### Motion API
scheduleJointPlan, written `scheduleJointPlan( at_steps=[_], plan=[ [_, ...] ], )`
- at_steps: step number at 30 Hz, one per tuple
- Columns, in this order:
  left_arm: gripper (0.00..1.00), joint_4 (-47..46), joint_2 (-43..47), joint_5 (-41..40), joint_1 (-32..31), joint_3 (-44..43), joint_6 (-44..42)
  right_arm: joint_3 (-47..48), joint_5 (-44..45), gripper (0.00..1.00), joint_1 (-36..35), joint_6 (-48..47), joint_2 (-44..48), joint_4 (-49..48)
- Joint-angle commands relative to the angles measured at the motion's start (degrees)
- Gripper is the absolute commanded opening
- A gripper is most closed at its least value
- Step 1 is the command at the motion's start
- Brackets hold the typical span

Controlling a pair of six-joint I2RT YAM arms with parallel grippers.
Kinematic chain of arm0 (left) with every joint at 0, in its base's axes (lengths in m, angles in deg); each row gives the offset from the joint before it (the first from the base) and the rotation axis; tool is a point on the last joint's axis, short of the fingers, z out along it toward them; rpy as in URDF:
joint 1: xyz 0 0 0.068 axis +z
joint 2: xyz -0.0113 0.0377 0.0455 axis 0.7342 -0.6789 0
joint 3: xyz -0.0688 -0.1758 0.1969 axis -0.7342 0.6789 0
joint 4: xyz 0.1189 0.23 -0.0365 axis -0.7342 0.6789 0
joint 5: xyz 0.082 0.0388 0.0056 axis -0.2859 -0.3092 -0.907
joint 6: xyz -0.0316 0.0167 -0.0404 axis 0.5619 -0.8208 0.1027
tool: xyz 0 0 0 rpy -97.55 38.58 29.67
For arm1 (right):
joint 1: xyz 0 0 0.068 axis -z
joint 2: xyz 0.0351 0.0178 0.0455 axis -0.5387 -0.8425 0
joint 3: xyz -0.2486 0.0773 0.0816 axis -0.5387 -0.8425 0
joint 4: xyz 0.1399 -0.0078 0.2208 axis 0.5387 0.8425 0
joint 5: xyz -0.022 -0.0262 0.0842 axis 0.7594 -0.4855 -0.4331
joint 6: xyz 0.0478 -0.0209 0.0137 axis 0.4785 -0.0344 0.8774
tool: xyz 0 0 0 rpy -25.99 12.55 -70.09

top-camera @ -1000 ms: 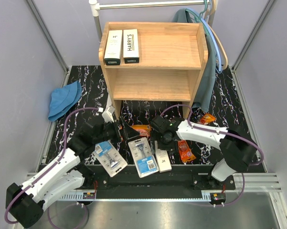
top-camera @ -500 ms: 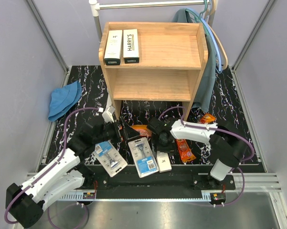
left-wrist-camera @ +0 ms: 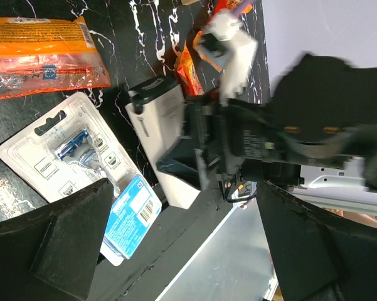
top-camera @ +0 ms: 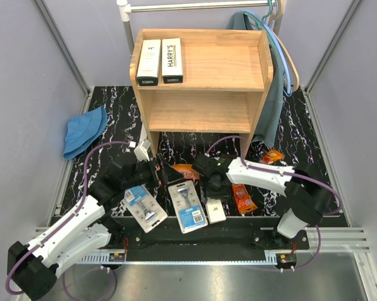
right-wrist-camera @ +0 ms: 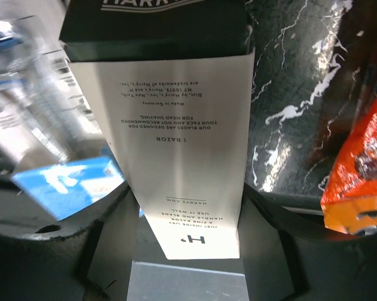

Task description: Place and organize the shaving razors onto the shelf

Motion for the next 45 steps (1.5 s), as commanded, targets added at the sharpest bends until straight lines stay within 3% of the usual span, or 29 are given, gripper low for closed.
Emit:
scheduleJointPlan(
  at_steps=[1, 11, 29, 34, 35, 41, 45],
  plan=[
    [0.99, -1.76, 0.81, 1.6, -0.28, -0.04, 0.31, 3.36, 2.22, 0.47, -0.64, -0.62, 7.8, 1.59],
    [0.99, -3.87, -2.35, 1.95, -0.28, -0.48, 1.54, 8.37, -2.26, 0.46, -3.0, -3.43, 15.11, -0.79],
    [0.93, -12.83, -7.36, 1.25, -4.14, 0.57, 5.23, 12.94, -2.26, 0.47, -9.51, -2.91, 11.25, -3.25],
    [0.73, -13.62, -7.97, 0.63, -5.38, 0.48, 5.23, 13.56, -2.26, 0.47, -10.13, -2.91, 10.54, -3.16],
    [0.64, -13.71, -7.98, 0.54, -5.38, 0.48, 5.23, 13.65, -2.35, 0.47, -10.13, -2.73, 10.63, -3.25],
    [0.33, -13.62, -7.98, -0.07, -5.64, 0.92, 5.14, 13.03, -2.26, 0.47, -10.3, -2.47, 11.42, -3.16],
    [0.24, -13.62, -7.89, -0.16, -5.82, 1.1, 5.14, 12.77, -2.09, 0.49, -10.48, -2.2, 12.12, -3.16]
  ],
)
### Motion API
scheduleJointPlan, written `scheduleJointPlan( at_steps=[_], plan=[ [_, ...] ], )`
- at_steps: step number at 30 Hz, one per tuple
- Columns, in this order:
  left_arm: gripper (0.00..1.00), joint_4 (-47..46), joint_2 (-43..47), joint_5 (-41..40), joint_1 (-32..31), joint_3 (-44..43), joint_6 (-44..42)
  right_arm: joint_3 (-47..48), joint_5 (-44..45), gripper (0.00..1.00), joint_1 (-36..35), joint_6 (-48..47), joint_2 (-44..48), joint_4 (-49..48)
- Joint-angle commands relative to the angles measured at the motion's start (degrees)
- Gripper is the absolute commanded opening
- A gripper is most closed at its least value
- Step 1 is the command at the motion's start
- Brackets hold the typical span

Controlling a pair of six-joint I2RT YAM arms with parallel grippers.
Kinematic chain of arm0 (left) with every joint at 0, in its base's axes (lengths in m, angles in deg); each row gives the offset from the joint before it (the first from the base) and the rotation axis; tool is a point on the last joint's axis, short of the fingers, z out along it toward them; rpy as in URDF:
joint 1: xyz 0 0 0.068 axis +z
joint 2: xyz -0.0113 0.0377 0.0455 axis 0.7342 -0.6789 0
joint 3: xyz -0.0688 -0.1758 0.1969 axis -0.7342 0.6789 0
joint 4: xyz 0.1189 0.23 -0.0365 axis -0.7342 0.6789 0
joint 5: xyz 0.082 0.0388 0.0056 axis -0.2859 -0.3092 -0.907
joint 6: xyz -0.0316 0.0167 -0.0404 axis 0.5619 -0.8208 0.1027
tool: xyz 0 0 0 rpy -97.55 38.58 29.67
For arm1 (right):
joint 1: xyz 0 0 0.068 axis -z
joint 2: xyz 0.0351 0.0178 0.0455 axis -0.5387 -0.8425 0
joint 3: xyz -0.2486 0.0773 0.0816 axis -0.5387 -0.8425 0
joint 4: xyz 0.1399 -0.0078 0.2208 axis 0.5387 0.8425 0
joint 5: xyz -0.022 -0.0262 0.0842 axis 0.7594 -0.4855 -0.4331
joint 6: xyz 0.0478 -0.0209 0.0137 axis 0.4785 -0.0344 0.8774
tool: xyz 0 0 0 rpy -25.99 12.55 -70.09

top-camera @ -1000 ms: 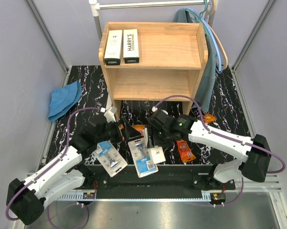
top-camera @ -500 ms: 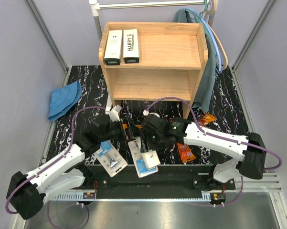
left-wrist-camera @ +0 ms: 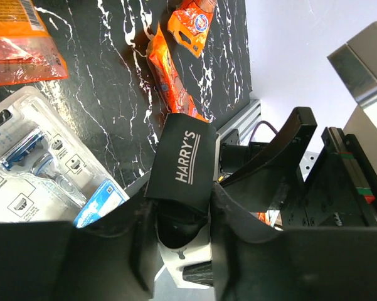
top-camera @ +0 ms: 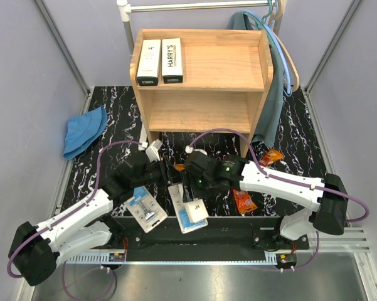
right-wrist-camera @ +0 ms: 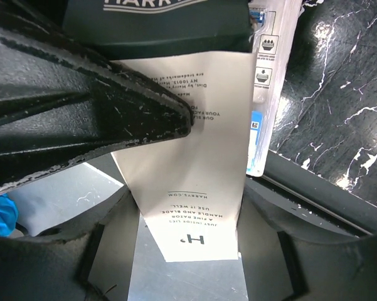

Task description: Place and organize the shaving razors onto the shelf

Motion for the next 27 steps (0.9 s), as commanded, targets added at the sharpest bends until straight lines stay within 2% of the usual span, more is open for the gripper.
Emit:
scheduleJointPlan(
  at_steps=[1, 8, 9, 12, 21, 27],
  plan=[
    [0.22, -3.15, 0.35, -0.82, -0.51, 0.11, -0.61, 1.97, 0.27, 0.5, -0.56, 0.59, 1.63, -1.74],
    [0.19, -2.1, 1.14, -0.9, -0.42, -1.02, -1.4, 0.48, 3.51, 0.75, -0.56, 3.31, 5.05, -2.79],
    [0.19, -0.88, 1.14, -0.99, -0.42, -1.9, -2.01, 0.22, 4.05, 0.81, -0.56, 3.67, 6.8, -3.14],
    [0.19, 2.63, 1.14, -1.87, -0.42, -4.62, -4.29, -1.01, 7.12, 0.89, -0.64, 5.86, 11.19, -4.11],
    [0.19, 5.73, 0.27, -5.12, -0.07, -12.53, -8.69, -12.34, 12.23, 0.98, -0.56, 13.33, 29.22, -14.04],
    [0.18, -0.23, 0.79, -5.12, 3.61, -15.35, -6.94, -21.48, 12.84, 0.98, -0.56, 19.13, 37.92, -19.84]
  ],
)
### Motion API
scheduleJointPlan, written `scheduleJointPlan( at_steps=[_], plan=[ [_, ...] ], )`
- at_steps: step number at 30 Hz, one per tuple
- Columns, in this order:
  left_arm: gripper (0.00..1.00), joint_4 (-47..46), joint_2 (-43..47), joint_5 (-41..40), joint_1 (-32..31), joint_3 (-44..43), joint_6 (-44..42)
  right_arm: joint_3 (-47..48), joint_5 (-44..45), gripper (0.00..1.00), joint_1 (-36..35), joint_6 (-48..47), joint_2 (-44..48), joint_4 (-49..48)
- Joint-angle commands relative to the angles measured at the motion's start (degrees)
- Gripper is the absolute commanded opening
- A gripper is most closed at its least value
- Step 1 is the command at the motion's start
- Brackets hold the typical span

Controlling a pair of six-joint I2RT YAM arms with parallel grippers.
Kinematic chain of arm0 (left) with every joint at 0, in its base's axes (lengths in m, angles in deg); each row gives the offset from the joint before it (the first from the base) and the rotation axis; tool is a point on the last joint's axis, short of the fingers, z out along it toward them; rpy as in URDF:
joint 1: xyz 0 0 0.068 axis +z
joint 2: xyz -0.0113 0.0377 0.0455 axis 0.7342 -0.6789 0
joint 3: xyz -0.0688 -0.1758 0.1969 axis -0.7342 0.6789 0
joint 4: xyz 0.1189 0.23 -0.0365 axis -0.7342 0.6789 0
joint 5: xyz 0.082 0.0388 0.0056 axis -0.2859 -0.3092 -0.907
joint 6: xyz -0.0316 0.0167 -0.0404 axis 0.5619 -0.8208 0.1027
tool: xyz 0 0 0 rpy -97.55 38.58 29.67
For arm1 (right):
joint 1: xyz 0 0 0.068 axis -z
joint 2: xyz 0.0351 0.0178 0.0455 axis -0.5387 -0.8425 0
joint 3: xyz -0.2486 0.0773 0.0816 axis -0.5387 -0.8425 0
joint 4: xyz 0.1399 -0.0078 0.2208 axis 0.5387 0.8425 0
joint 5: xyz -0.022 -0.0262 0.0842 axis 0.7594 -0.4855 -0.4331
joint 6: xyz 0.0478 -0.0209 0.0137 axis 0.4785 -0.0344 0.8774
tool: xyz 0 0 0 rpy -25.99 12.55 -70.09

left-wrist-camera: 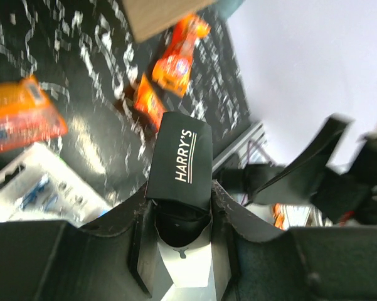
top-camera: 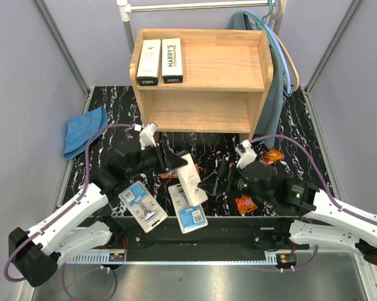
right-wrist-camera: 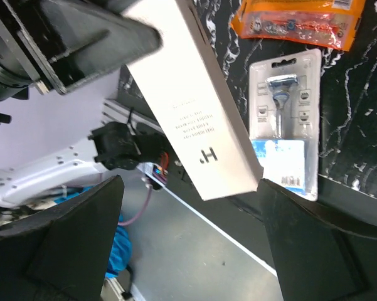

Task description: Place and organize the shaving razors onto the shelf

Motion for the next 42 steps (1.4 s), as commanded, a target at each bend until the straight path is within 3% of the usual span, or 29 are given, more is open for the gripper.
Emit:
scheduleJointPlan(
  at_steps=[1, 5, 9, 16, 18, 26, 29, 30, 31, 34, 42],
  plan=[
    [0.18, -8.99, 1.32, -0.82, 3.34, -3.4, 1.93, -5.62, 3.18, 0.98, -0.49, 6.43, 4.79, -8.71],
    [0.16, -17.51, 2.64, 1.55, 7.29, -1.56, 7.2, -9.58, 4.94, 0.97, -0.4, 8.2, 10.33, -12.33],
    [0.16, -32.95, 3.08, 3.57, 11.16, 4.32, 15.03, -13.35, 5.29, 0.95, -0.4, 8.64, 13.06, -15.93],
    [0.16, -52.05, -1.84, 7.09, 12.13, 10.22, 26.27, -22.42, 5.03, 0.93, -0.4, 7.16, 16.94, -34.97],
    [0.16, -56.45, -2.89, 7.09, 12.13, 11.36, 27.6, -22.42, 4.94, 0.93, -0.49, 6.89, 15.88, -35.27],
    [0.16, -60.68, -3.95, 8.06, 12.13, 12.86, 29.54, -22.69, 6.34, 0.86, -0.49, 5.04, 14.74, -40.73],
    [0.15, -62.16, -4.48, 8.32, 12.13, 13.82, 29.98, -22.51, 7.93, 0.81, -0.4, 4.95, 15.09, -40.11],
    [0.15, -63.31, -4.65, 8.32, 12.13, 14.26, 31.2, -22.6, 8.8, 0.73, -0.4, 4.95, 15.26, -39.67],
    [0.15, -64.54, -4.92, 8.32, 12.13, 14.79, 31.73, -22.6, 9.16, 0.71, -0.4, 5.13, 15.52, -39.41],
    [0.15, -69.19, -6.15, 8.76, 12.13, 16.37, 33.49, -22.68, 9.86, 0.71, -0.4, 5.13, 15.79, -39.14],
    [0.15, -70.79, -7.29, 8.24, 10.73, 16.82, 33.94, -22.86, 10.48, 0.67, -0.4, 4.6, 15.18, -40.19]
  ],
)
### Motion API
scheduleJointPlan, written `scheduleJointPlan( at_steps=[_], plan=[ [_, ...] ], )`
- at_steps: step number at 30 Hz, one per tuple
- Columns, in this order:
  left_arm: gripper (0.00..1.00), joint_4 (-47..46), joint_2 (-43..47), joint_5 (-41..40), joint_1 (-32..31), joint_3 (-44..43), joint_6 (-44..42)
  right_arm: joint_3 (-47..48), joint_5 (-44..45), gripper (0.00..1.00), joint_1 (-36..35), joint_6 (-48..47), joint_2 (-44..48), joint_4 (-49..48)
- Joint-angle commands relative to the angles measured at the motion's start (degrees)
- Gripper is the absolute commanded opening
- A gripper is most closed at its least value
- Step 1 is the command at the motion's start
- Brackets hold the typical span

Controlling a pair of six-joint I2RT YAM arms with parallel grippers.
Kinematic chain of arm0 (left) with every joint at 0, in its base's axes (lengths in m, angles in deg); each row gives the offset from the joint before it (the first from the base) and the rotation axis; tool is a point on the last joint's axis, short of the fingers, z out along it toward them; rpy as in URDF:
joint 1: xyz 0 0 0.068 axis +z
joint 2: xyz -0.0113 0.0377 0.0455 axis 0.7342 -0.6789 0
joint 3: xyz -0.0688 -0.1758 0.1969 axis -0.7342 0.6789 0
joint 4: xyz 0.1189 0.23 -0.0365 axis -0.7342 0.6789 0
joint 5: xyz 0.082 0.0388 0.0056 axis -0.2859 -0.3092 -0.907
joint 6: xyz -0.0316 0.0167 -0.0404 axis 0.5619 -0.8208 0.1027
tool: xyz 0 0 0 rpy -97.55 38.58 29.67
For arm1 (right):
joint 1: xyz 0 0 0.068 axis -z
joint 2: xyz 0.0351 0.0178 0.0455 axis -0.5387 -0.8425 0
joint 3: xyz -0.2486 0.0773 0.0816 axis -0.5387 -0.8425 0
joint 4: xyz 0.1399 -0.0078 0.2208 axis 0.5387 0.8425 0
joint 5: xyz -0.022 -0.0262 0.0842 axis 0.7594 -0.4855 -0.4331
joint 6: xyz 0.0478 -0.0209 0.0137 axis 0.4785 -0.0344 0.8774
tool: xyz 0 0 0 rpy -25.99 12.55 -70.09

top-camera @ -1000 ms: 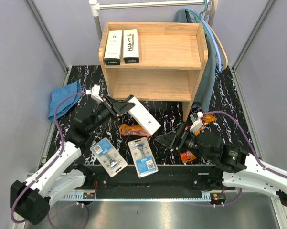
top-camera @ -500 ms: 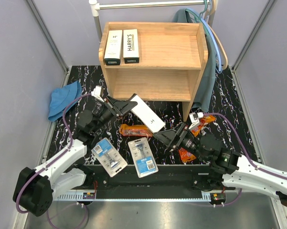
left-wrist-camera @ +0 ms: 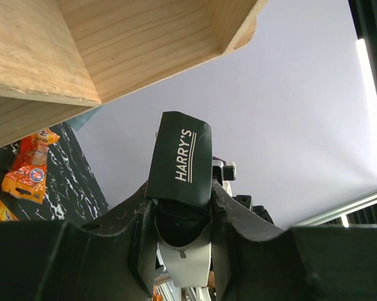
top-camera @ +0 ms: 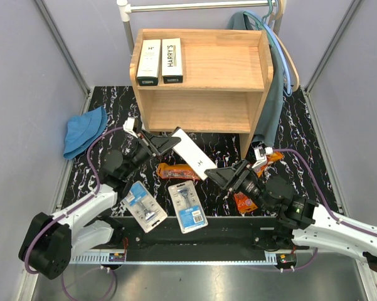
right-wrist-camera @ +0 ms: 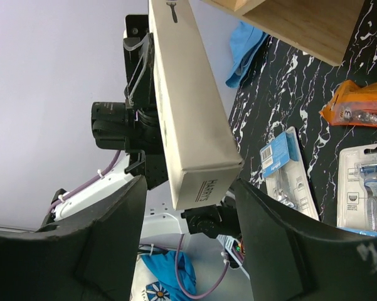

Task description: Place and organize the shaving razors onto the shelf

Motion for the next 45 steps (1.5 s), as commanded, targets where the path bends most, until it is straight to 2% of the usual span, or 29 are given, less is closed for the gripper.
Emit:
scheduleJointPlan(
  at_steps=[1, 7, 10, 11, 14, 17, 18, 20, 22, 23, 25, 26, 27, 29, 30, 33, 35, 37, 40, 41, 42, 45],
  plan=[
    [0.15, -7.49, -0.19, 0.28, -1.27, -0.76, 1.0, 0.57, 2.15, 0.64, -0.34, -1.17, -0.78, -3.13],
    [0.15, -10.21, -1.86, -0.07, -3.03, -1.02, 1.7, 0.66, 1.62, 0.55, -0.34, -1.35, -1.31, -4.09],
    [0.15, -10.48, -2.3, -0.33, -3.47, -0.67, 1.88, 0.22, 1.54, 0.43, -0.42, -1.52, -0.26, -4.53],
    [0.15, -10.31, -2.13, -0.51, -3.47, -0.58, 1.79, 0.05, 1.45, 0.37, -0.34, -1.52, -0.08, -4.53],
    [0.18, -9.61, -2.12, -0.51, -3.56, -0.58, 1.26, -0.39, 1.36, 0.31, -0.34, -1.35, 0.97, -4.27],
    [0.33, -8.38, -1.86, -0.34, -3.47, -0.76, 0.21, -0.83, 1.53, 0.27, -0.34, -1.17, 1.85, -4.09],
    [0.54, -7.15, -1.69, -0.16, -3.47, -0.93, -0.23, -0.83, 1.45, 0.24, -0.42, -1.08, 2.11, -4.01],
    [0.8, -5.31, -1.07, 0.1, -3.47, -1.46, -1.8, -0.83, 1.45, 0.23, -0.34, -0.99, 2.2, -3.83],
    [0.99, -0.92, 0.06, 0.54, -3.47, -2.42, -3.56, -0.49, 1.27, 0.21, -0.34, -1.08, 2.12, -3.65],
    [0.99, 0.84, 0.77, 0.46, -3.47, -2.78, -5.83, -0.4, 1.19, 0.2, -0.34, -1.26, 2.03, -3.39],
    [0.99, 11.27, 3.13, -0.07, -3.38, -5.14, -9.09, -0.13, 1.27, 0.19, -0.34, -1.26, 1.94, -3.04],
    [0.99, 16.1, 4.28, -1.46, -3.38, -6.46, -13.89, -0.04, 1.45, 0.19, -0.42, -1.26, 1.85, -2.78],
    [0.99, 26.59, 5.34, -2.52, -3.38, -9.52, -16.55, -0.04, 1.54, 0.18, -0.34, -1.26, 2.03, -2.69],
    [0.99, 36.67, 8.94, -7.51, -3.38, -12.69, -24.09, 0.04, 1.89, 0.17, -0.34, -1.17, 2.12, -2.25],
    [0.99, 45.85, 10.08, -9.54, -3.3, -15.67, -26.4, 0.04, 1.98, 0.17, -0.34, -1.08, 2.2, -2.07],
    [0.99, 57.49, 15.35, -17.02, -3.03, -19.11, -32.83, 0.31, 1.98, 0.16, -0.34, -1.34, 2.03, -1.28],
    [0.99, 62.01, 19.31, -22.27, -2.68, -20.18, -35.81, 0.48, 1.89, 0.16, -0.34, -1.26, 1.77, -0.84],
    [0.99, 69.03, 21.86, -25.81, -2.42, -22.02, -37.58, 0.74, 1.8, 0.15, -0.34, -1.34, 1.33, -0.67],
    [0.99, 84.21, 22.31, -39.23, -2.42, -26.49, -38.73, 1.27, 1.63, 0.15, -0.34, -1.78, 0.98, -0.23],
    [0.99, 89.31, 21.96, -48.49, -2.5, -28.95, -35.07, 1.45, 1.71, 0.15, -0.34, -1.78, 0.8, -0.23],
    [0.99, 97.19, 21.35, -51.81, -2.5, -30.01, -33.82, 1.71, 1.45, 0.15, -0.34, -1.96, 0.54, -0.23],
    [0.99, 101.92, 21.17, -56.93, -2.42, -31.69, -34.25, 2.85, 0.75, 0.15, -0.34, -2.84, -0.52, -0.23]
  ],
)
